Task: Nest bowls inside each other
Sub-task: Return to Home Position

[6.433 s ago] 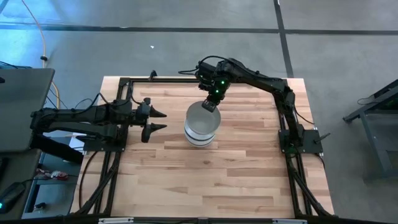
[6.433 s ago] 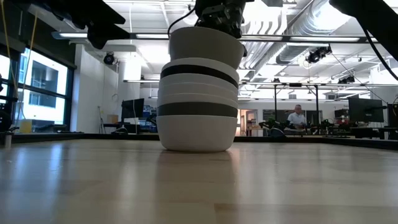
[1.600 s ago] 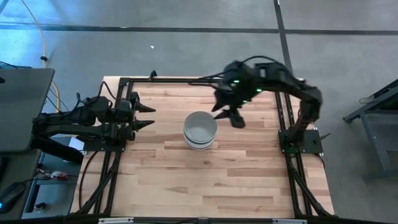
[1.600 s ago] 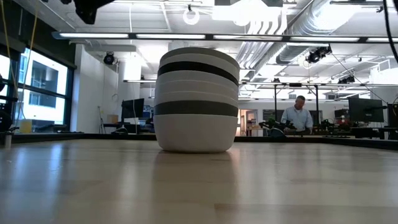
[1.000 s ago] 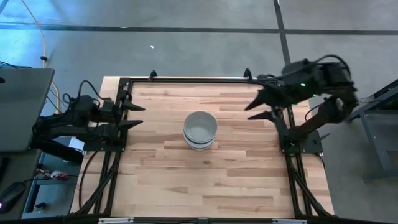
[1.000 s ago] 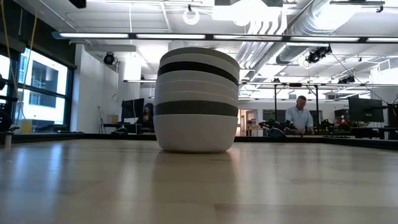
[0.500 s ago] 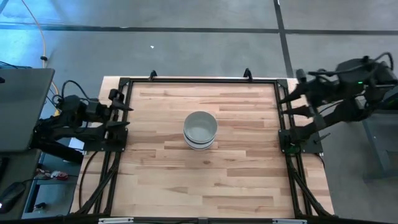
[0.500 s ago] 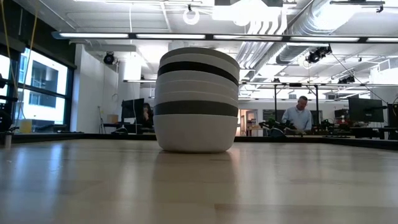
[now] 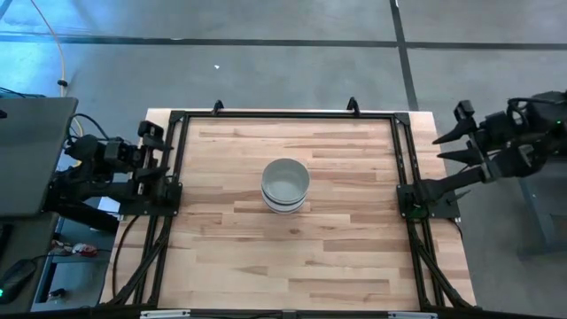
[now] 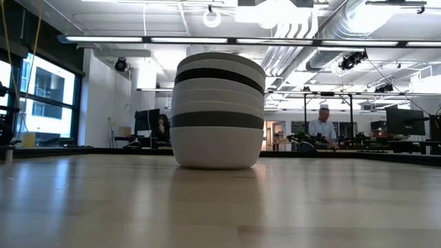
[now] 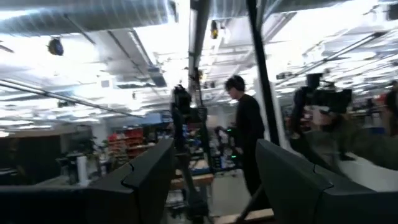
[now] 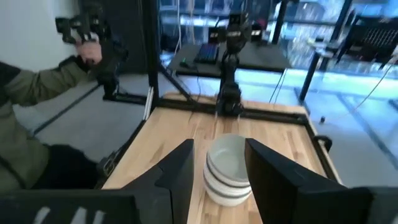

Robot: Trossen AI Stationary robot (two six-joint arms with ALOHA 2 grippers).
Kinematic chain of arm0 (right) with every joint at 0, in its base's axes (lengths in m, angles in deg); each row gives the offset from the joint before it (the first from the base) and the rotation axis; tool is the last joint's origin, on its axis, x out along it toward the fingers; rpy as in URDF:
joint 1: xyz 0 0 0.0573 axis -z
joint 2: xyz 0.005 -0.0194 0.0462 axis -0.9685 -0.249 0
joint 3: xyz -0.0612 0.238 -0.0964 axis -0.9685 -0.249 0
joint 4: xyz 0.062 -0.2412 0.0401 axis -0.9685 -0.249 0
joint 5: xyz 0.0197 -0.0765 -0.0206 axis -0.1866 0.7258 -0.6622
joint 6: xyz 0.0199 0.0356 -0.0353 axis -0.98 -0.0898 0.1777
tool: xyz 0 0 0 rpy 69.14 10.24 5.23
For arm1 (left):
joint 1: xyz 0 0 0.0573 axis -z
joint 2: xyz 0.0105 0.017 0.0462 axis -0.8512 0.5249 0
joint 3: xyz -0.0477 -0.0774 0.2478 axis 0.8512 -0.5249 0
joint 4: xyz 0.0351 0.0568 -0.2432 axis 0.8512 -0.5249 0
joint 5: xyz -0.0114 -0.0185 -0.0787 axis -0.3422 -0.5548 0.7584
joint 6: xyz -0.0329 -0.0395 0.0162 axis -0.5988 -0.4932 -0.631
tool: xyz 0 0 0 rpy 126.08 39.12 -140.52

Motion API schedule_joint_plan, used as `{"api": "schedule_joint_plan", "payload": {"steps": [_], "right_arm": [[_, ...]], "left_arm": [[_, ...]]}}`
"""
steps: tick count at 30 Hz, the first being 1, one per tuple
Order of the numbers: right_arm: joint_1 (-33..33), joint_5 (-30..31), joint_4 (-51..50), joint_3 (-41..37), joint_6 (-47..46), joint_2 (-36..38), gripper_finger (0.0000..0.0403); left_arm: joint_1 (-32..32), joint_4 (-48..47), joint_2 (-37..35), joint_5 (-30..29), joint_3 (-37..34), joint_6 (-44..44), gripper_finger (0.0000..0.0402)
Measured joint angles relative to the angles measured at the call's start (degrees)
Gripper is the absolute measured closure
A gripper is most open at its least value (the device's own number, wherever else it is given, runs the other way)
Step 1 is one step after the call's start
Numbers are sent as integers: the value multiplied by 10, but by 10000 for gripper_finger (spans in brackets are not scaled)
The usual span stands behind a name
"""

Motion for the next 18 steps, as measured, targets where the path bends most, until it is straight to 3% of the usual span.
{"api": "schedule_joint_plan", "payload": {"steps": [6,18], "right_arm": [[0,46,67,-119,1,102,267],[0,56,155,-322,10,230,267]], "left_arm": [[0,-2,0,-72,0,38,186],[0,-9,0,-177,0,113,186]]}}
